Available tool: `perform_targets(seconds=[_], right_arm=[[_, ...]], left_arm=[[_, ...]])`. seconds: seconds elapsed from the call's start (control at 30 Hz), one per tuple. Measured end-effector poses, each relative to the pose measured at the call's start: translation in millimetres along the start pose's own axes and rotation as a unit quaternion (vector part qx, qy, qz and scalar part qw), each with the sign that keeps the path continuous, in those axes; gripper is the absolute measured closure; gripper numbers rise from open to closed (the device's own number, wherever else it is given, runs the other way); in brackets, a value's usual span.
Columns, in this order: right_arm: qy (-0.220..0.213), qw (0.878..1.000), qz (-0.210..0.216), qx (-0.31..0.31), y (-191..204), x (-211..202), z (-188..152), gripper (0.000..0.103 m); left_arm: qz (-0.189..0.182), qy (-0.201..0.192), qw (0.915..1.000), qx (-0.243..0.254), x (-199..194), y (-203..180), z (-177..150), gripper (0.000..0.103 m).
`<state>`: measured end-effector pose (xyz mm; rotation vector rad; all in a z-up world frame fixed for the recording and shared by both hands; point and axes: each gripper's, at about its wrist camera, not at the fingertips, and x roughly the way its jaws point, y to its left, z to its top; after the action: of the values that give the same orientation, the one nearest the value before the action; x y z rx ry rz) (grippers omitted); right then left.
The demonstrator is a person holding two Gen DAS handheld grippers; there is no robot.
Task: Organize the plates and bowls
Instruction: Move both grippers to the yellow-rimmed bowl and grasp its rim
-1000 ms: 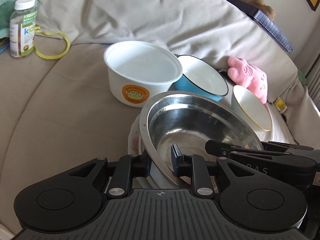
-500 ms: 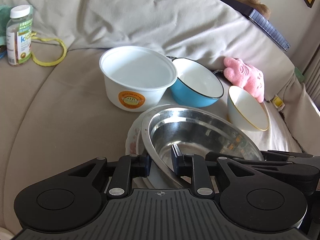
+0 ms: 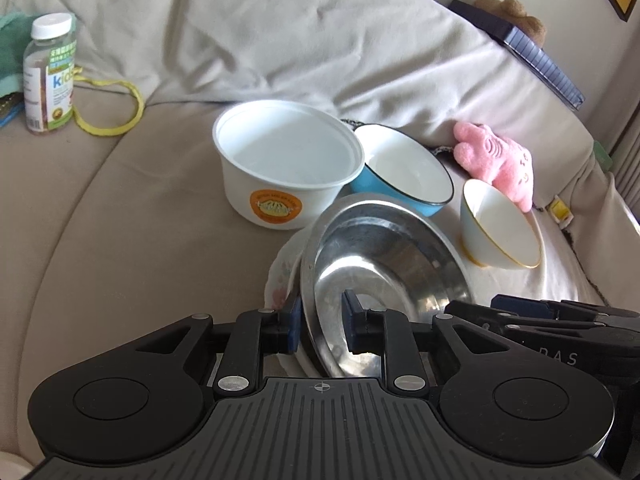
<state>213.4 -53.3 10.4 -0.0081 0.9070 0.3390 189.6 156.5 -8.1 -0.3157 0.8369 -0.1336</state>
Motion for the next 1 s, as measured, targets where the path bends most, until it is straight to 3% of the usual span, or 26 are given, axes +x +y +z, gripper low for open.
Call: perform_targets(seconds=[0.17, 0.27, 0.4, 0.53, 0.63, 0.73, 0.83, 0.9, 1.0], right_arm=[[-0.003, 1.0, 0.004, 0.0, -3.6, -2.6, -2.4, 0.036], [-0.005, 1.0, 0.006, 0.002, -7.3, -2.5, -10.1, 0.036], [-0.026, 1.0, 0.007, 0.012, -20.1, -14.7, -19.6, 0.041], [-0.059, 0.998, 0.001, 0.039, -55.0, -44.4, -17.3, 0.041], [-0.082, 0.994, -0.025, 0.062, -92.4, -62.2, -10.6, 0.041], [-0.109, 0.987, -0.059, 0.101, -130.7, -69.6, -6.8, 0.041], [-0.127, 0.976, -0.061, 0.167, -164.9, -63.2, -3.1, 0.041], [-0.137, 0.968, -0.054, 0.205, -182.8, -50.4, 1.1, 0.04], [-0.152, 0.956, -0.07, 0.242, -198.0, -22.9, 12.1, 0.04]], left_arm=[[0.018, 0.019, 0.9996, -0.014, 5.4, 9.5, -1.3, 0.08], [-0.007, 0.025, 0.9996, -0.014, 10.8, 7.9, -4.7, 0.074], [0.014, 0.022, 0.9996, 0.005, 12.7, -4.2, -2.5, 0.079], [0.06, -0.038, 0.9959, 0.056, -12.7, -31.9, 15.9, 0.079], [0.004, -0.047, 0.9912, 0.124, -14.8, -76.1, 43.9, 0.079], [-0.079, -0.014, 0.9799, 0.183, 15.0, -135.0, 72.1, 0.079], [-0.148, 0.036, 0.9625, 0.224, 64.9, -187.5, 94.5, 0.077], [-0.153, 0.077, 0.9556, 0.24, 102.2, -211.9, 105.7, 0.075], [-0.122, 0.099, 0.9525, 0.261, 148.4, -233.0, 111.2, 0.076]])
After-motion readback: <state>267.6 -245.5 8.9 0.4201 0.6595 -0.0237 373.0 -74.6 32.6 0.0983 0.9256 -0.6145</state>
